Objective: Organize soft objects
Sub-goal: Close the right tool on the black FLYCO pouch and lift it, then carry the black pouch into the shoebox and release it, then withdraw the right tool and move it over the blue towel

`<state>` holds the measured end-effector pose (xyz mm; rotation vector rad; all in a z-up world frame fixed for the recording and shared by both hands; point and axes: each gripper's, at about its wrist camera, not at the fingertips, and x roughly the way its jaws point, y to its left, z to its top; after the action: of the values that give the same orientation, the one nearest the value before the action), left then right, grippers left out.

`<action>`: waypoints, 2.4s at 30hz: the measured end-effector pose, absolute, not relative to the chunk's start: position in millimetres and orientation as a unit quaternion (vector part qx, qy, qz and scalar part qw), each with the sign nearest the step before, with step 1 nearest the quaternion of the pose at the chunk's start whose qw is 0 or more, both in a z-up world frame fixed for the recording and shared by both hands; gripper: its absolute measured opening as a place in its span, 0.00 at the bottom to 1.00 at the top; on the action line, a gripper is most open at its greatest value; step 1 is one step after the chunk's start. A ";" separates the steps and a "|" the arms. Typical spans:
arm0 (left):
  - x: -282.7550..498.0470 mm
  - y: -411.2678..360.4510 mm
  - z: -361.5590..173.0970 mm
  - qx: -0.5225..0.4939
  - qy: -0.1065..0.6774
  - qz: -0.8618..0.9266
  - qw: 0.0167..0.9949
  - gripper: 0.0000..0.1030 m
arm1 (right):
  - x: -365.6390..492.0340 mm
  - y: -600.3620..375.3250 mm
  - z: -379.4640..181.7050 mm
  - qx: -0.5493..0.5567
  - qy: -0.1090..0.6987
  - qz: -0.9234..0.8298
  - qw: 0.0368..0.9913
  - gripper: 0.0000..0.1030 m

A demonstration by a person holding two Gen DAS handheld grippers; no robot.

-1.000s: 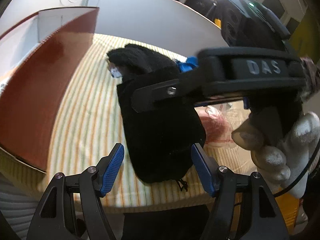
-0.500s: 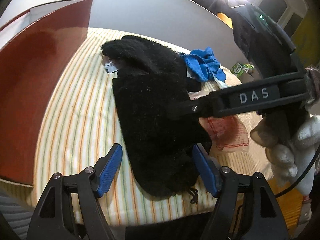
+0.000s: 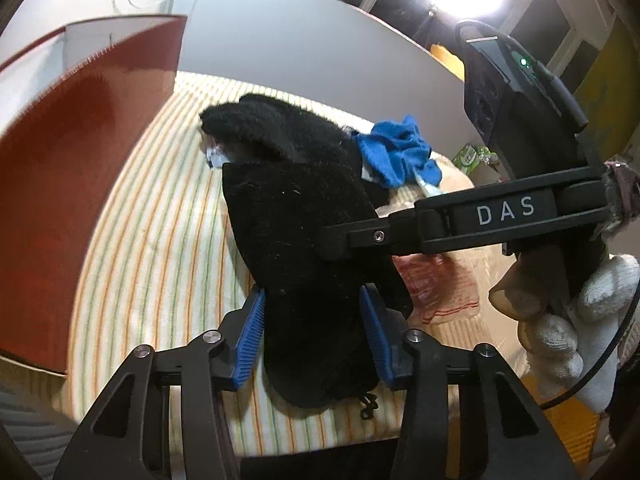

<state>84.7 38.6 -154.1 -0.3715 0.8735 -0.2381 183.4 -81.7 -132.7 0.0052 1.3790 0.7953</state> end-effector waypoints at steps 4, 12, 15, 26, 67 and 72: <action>77.0 39.3 -138.7 -0.169 0.401 -0.112 0.893 0.43 | 176.6 -81.3 -116.4 0.006 0.604 0.366 0.708 0.36; 62.6 57.5 -96.2 -0.160 0.352 -0.094 0.917 0.43 | 167.7 -69.6 -73.2 0.019 0.560 0.395 0.728 0.36; 59.7 70.6 -80.9 -0.156 0.337 -0.084 0.925 0.43 | 167.2 -56.0 -53.6 0.025 0.540 0.411 0.734 0.36; 65.1 140.2 -31.2 -0.133 0.289 -0.021 0.948 0.43 | 183.4 30.4 1.0 0.036 0.493 0.465 0.734 0.36; 119.5 221.6 -45.3 -0.090 0.343 0.128 0.926 0.46 | 243.2 109.4 -11.7 0.010 0.474 0.445 0.760 0.62; 113.8 213.8 -36.8 -0.092 0.336 0.120 0.930 0.46 | 247.4 86.2 -8.0 0.017 0.470 0.434 0.768 0.63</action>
<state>113.8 213.8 -36.8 -0.1876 0.6890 0.2457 247.4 86.2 -8.0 0.0372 1.0191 0.9427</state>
